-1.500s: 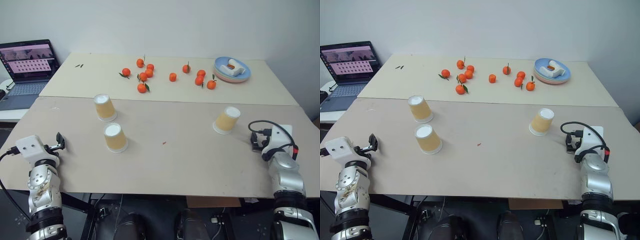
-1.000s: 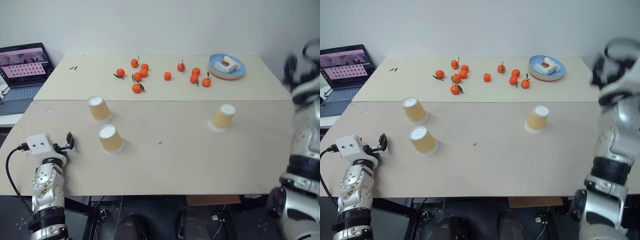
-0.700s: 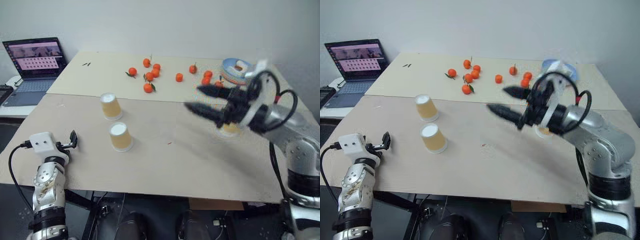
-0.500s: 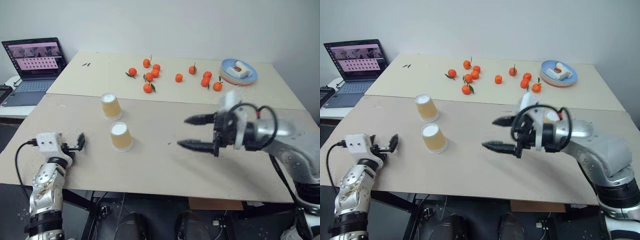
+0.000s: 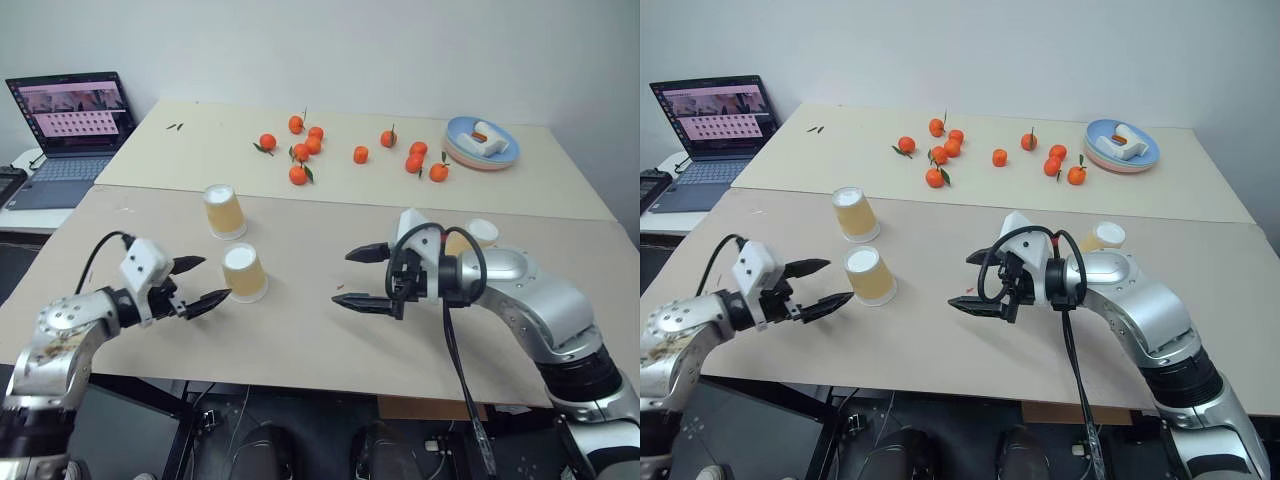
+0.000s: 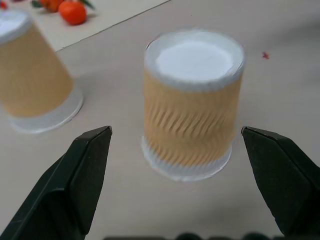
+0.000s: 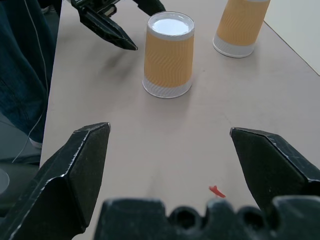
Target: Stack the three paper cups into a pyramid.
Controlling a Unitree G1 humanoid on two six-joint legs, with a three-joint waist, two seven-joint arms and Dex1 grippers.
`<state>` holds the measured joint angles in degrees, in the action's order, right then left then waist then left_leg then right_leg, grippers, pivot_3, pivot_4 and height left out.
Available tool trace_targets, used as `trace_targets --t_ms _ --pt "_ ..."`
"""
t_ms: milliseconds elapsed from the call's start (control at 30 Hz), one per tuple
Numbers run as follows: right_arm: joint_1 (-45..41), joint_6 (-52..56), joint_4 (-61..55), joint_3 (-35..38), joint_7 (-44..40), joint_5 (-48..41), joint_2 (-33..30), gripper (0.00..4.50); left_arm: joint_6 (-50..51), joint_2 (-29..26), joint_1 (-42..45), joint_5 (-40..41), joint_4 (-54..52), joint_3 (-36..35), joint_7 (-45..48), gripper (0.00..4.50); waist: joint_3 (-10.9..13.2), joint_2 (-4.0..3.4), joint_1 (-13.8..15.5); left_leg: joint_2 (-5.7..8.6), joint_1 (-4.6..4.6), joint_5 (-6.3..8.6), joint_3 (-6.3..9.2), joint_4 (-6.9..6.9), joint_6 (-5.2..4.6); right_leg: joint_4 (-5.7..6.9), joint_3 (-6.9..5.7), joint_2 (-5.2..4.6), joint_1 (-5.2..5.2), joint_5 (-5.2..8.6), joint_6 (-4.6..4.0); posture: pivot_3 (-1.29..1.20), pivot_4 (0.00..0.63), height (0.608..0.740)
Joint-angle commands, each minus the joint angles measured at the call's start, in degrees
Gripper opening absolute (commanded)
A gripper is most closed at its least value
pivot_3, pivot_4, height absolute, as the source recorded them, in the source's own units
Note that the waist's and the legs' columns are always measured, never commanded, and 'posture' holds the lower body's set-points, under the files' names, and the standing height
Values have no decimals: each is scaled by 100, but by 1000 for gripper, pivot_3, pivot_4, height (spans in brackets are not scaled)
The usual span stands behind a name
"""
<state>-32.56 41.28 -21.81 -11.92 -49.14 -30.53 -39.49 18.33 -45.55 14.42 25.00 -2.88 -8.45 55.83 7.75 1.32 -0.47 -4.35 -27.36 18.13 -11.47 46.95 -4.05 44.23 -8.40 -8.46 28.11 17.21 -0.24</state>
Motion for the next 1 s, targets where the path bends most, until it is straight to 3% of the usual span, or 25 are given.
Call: trace_targets --t_ms 33,233,833,933,1000 --pt "34 -138 -170 231 95 72 48 4500 -8 108 799 -41 369 242 222 4426 0 0 -18 2 0 0 -1 0 0 1 0 1 0 0 0 0 150 669" --pt "186 -91 -349 367 270 138 66 4500 -266 521 1669 -333 1193 755 603 4426 1 2 -51 13 0 -1 -4 0 -2 5 2 3 -1 0 3 0 150 669" --pt "253 -53 -421 482 455 174 82 4500 -156 571 1748 -408 1350 644 672 4426 2 3 -55 12 0 -6 -1 1 -2 6 6 3 0 0 4 0 150 669" --pt "219 -72 -380 458 452 226 106 4500 -114 578 1745 -385 1329 627 669 3686 2 3 -55 11 0 -7 -1 1 -2 6 6 3 -1 0 5 0 150 669" --pt "201 -75 -365 457 440 250 122 4500 -37 573 1746 -383 1304 628 654 2883 2 3 -55 11 0 -7 -1 1 -2 6 6 3 -1 0 5 0 150 669"
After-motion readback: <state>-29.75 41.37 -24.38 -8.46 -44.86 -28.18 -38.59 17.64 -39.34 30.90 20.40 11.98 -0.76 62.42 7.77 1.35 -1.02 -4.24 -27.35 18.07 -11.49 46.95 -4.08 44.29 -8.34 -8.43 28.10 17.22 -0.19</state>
